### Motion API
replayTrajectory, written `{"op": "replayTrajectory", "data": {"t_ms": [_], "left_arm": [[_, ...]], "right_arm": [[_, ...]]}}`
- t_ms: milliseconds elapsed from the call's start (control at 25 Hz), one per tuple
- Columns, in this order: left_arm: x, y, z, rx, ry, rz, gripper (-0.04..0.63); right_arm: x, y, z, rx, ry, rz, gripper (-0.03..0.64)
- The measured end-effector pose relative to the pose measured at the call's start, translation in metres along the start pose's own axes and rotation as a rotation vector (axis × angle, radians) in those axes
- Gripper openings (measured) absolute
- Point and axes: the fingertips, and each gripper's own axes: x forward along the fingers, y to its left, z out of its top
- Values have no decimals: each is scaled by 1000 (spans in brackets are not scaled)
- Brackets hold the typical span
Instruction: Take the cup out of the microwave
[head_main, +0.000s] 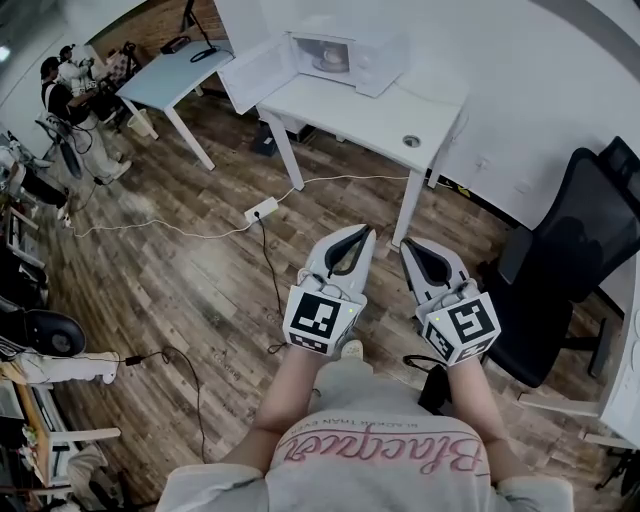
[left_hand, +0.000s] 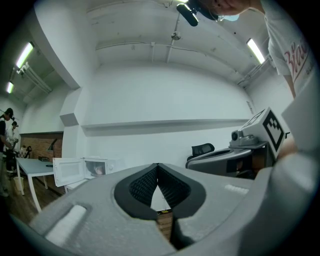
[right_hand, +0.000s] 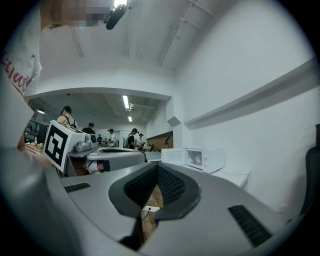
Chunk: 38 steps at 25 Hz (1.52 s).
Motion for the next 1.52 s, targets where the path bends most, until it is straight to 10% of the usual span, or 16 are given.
{"op": "replayTrajectory", "data": {"t_ms": [1520], "left_arm": [[52,148,-33,-39,-2,25,5]], "right_arm": [[148,-20,-8,-18,28,22,11]]}}
